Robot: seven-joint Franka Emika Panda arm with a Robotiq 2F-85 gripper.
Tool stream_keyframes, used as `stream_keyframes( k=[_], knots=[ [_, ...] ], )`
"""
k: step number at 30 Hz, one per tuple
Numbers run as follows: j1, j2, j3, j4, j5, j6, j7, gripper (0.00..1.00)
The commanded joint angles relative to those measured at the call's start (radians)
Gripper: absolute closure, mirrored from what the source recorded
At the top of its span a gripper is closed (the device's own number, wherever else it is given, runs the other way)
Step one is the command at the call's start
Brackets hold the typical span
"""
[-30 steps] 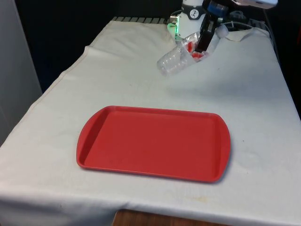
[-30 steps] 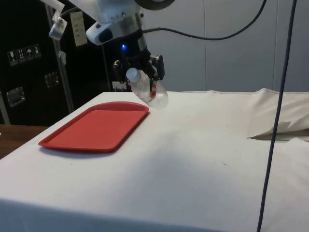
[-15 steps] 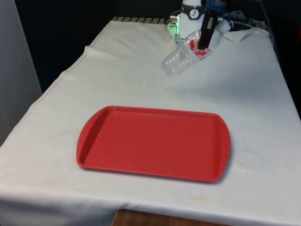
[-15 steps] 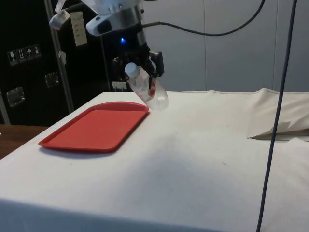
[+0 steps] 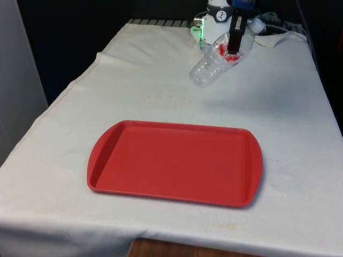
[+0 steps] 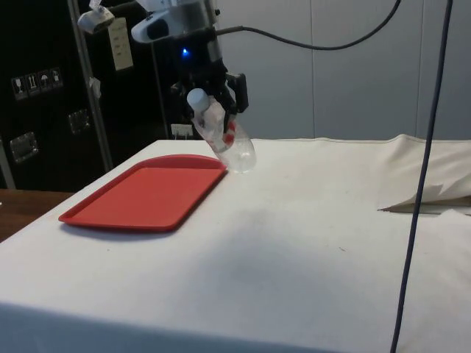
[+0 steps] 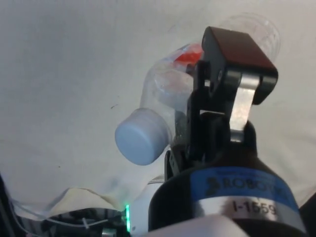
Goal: Place the bottle upright on the tray.
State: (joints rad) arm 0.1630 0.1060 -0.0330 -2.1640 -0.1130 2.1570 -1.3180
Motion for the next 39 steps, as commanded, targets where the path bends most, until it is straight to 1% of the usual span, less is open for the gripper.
stream_keyframes(
  k=[1,6,7,8,16,17,18,25,26,27,31,32,34,35,36,39],
  knots=[
    [-0.003,-0.005,-0.001,-0.001,0.021,0.006,-0.015,0.67],
    [-0.002,-0.008,-0.011,0.002,0.063,0.006,-0.041,0.67],
    [0.0,-0.003,-0.012,0.004,0.053,0.0,-0.034,0.67],
    [-0.003,-0.008,-0.012,0.003,0.071,0.006,-0.047,0.67],
    [-0.004,-0.008,-0.035,0.014,0.159,0.005,-0.108,0.67],
    [-0.001,-0.004,-0.037,0.015,0.152,0.0,-0.103,0.67],
    [-0.004,-0.006,-0.038,0.016,0.168,0.004,-0.116,0.67],
    [-0.005,0.001,-0.057,0.03,0.228,0.004,-0.16,0.67],
    [-0.001,-0.003,-0.056,0.024,0.213,0.0,-0.148,0.67],
    [-0.005,0.002,-0.063,0.033,0.247,0.003,-0.175,0.67],
    [-0.005,0.0,-0.075,0.035,0.285,0.003,-0.205,0.67],
    [-0.005,-0.001,-0.081,0.036,0.303,0.003,-0.221,0.67],
    [-0.005,-0.001,-0.086,0.037,0.322,0.004,-0.236,0.67],
    [-0.002,0.0,-0.087,0.035,0.309,0.0,-0.225,0.67],
    [-0.005,-0.001,-0.089,0.037,0.331,0.004,-0.243,0.67],
    [-0.005,-0.001,-0.098,0.04,0.358,0.004,-0.267,0.67]
  ],
)
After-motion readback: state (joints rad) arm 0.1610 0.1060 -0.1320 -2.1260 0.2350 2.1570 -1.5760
